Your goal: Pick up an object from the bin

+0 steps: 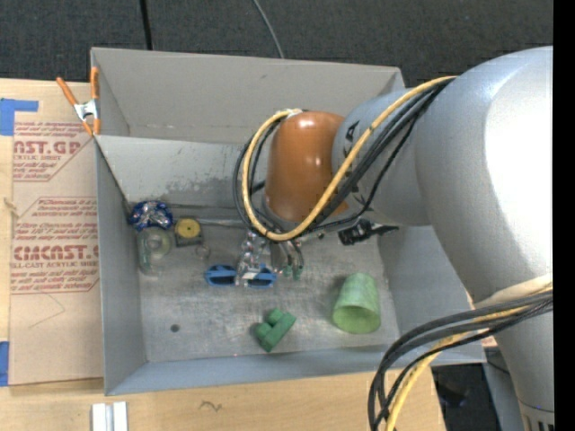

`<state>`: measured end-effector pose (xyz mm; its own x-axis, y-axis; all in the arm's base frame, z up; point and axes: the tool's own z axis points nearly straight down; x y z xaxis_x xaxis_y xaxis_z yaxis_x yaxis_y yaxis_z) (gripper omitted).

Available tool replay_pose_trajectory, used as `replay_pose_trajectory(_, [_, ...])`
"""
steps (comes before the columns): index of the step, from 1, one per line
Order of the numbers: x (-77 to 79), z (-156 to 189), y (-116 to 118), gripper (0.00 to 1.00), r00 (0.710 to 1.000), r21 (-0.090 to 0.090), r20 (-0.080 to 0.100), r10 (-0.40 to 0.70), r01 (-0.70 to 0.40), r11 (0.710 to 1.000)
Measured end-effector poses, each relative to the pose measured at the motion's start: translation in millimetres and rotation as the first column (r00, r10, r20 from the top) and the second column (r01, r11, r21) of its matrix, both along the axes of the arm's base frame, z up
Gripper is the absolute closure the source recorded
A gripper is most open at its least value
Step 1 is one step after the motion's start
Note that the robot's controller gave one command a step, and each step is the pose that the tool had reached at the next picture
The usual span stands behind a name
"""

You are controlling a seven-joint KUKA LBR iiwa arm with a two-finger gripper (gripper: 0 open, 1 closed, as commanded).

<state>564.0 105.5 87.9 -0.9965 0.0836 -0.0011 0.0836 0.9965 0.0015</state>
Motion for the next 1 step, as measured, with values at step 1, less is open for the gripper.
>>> replay_pose_trajectory(1, [1.9, 157.1, 5.3, 1.00, 1.000, 0.002, 0.009, -0.013, 0.013, 1.000])
